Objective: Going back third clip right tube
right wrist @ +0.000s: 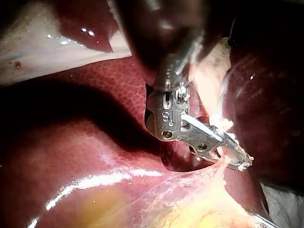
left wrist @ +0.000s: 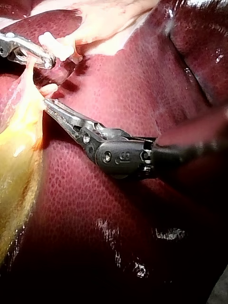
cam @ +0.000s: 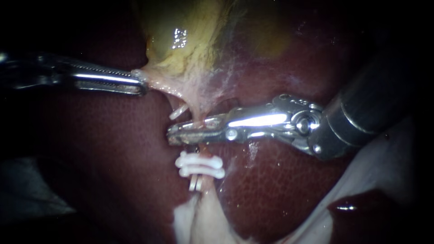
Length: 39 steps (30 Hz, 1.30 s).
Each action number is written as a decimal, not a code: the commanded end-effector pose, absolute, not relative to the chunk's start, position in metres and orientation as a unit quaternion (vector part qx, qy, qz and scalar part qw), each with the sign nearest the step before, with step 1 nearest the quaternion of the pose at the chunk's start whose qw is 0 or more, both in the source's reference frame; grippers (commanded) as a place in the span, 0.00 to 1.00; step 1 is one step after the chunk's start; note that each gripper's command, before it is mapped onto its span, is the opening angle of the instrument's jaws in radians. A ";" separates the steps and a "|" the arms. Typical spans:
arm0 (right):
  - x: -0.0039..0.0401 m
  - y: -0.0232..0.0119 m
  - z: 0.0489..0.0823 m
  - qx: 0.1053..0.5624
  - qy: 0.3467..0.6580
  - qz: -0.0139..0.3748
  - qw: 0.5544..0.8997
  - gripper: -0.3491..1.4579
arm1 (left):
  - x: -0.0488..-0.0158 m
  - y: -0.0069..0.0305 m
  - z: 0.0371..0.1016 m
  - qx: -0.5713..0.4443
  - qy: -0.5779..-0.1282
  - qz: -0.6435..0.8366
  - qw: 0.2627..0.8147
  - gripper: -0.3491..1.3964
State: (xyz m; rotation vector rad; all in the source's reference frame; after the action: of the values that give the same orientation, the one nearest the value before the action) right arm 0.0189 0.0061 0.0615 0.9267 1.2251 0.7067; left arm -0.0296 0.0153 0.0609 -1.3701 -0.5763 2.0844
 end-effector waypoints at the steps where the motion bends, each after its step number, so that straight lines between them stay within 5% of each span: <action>1: 0.0188 0.0061 0.0615 0.410 0.542 0.313 0.663 0.00 | -0.0296 0.0153 0.0609 -0.513 -0.216 0.780 0.287 0.00; 5: 0.0188 0.0060 0.0616 0.403 0.547 0.305 0.668 0.00 | -0.0296 0.0153 0.0609 -0.513 -0.216 0.780 0.287 0.00; 10: 0.0193 0.0061 0.0628 0.388 0.555 0.288 0.677 0.35 | -0.0296 0.0153 0.0609 -0.513 -0.215 0.780 0.287 0.00; 13: 0.0195 0.0060 0.0643 0.385 0.555 0.287 0.679 0.42 | -0.0296 0.0152 0.0609 -0.513 -0.215 0.780 0.287 0.00; 24: 0.0186 0.0058 0.0697 0.382 0.550 0.299 0.680 0.45 | -0.0296 0.0152 0.0610 -0.513 -0.215 0.780 0.286 0.00; 39: 0.0165 0.0057 0.0701 0.387 0.542 0.311 0.678 0.47 | -0.0294 0.0152 0.0610 -0.513 -0.216 0.780 0.286 0.00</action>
State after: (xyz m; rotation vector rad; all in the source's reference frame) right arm 0.0162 0.0056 0.0700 0.8735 1.2162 0.6996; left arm -0.0294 0.0152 0.0610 -1.3705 -0.5752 2.0860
